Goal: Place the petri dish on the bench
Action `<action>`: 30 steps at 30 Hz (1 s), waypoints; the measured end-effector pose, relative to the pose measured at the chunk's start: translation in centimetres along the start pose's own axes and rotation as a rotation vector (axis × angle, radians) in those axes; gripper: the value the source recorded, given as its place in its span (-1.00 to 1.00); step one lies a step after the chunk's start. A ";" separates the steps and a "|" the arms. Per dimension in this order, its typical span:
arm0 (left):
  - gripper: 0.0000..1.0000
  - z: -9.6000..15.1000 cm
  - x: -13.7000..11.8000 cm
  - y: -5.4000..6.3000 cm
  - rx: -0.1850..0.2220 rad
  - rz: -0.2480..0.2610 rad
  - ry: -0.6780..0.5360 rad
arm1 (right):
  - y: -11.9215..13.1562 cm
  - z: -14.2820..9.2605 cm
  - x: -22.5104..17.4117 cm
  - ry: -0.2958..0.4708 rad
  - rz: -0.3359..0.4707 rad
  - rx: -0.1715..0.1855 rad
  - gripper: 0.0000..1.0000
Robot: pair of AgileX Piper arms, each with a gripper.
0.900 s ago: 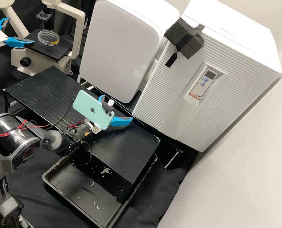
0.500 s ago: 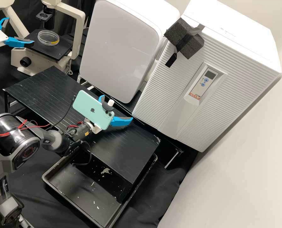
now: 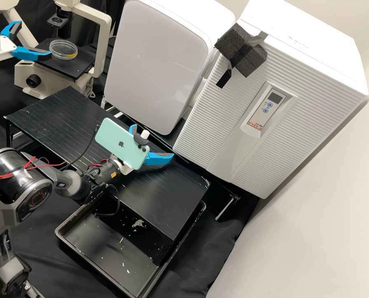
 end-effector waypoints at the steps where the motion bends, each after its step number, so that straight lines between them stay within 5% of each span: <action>1: 1.00 0.0 0.5 0.0 -0.001 -0.002 0.002 | 0.0 0.0 0.0 0.000 0.000 0.000 1.00; 12: 1.00 0.0 4.3 -3.1 -0.042 -0.163 0.015 | 0.0 0.0 0.0 0.000 0.000 0.000 1.00; 30: 1.00 -1.0 7.1 -4.4 -0.115 -0.158 0.037 | 0.0 0.0 0.0 0.000 0.000 0.000 1.00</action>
